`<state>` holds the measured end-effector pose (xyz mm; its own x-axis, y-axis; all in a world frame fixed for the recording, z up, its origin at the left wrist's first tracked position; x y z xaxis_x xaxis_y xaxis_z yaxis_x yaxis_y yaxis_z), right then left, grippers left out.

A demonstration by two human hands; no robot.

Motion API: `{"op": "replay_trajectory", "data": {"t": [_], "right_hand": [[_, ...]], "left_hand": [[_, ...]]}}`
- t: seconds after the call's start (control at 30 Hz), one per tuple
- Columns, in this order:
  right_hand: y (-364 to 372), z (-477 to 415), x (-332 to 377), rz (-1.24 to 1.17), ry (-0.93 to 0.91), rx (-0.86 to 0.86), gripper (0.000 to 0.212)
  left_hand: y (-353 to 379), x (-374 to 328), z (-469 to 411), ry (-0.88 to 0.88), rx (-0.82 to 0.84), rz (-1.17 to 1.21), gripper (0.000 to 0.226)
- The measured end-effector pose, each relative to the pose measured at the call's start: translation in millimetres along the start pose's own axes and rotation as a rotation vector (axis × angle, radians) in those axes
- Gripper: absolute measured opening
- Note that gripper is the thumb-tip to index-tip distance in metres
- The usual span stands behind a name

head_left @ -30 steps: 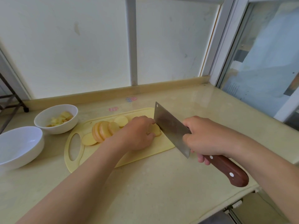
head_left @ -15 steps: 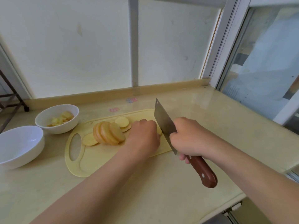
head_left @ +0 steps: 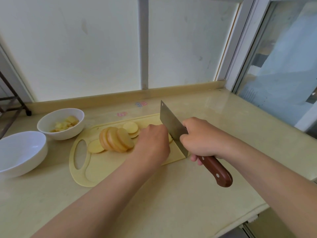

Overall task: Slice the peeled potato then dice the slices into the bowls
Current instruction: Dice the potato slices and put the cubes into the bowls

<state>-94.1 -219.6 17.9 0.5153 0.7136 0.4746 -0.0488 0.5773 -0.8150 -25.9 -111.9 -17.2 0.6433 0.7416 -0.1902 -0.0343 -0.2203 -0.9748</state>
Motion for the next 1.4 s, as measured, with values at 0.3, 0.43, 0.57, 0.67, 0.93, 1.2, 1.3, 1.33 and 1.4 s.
{"op": "replay_trajectory", "data": {"t": [0.3,0.43,0.57,0.67,0.93,1.2,1.3,1.33,1.4], "right_hand": [[-5,-11,-2,-0.012,-0.037,0.014,0.028],[-6,-10,-7,-0.013,-0.031,-0.02,0.03],[-11,-5,-10,-0.017,-0.019,-0.035,0.025],[-12,-1,-10,0.008,-0.015,-0.042,0.034],[-10,7,-6,0.032,0.001,-0.042,0.025],[-6,18,1,0.102,-0.012,-0.008,0.026],[-7,23,1,0.13,-0.011,-0.011,0.027],[-7,24,1,0.138,-0.01,-0.01,0.025],[-8,28,0,0.145,-0.005,-0.007,0.022]], "left_hand": [[3,6,-3,-0.012,-0.001,0.037,0.031],[-2,14,-7,0.101,0.034,0.031,0.019],[5,21,-8,0.396,0.075,0.053,0.027],[9,24,-7,0.464,0.081,0.057,0.033],[7,32,-9,0.501,0.109,0.103,0.022],[8,33,-9,0.559,0.113,0.082,0.026],[9,33,-9,0.567,0.106,0.092,0.026],[10,34,-10,0.572,0.099,0.092,0.026],[11,35,-11,0.58,0.086,0.094,0.026]]}}
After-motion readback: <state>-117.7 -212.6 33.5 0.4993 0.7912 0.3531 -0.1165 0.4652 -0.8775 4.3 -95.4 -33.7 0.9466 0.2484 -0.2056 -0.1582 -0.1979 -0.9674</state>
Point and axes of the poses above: each hand's wrist, its own z-axis away from the middle knuckle, its own y-axis out of the palm, x = y × z, the point moved 4 cm from there along -z, towards the middle knuckle, and after that the axes turned 8 degrees about y, right-handed, at the moved point
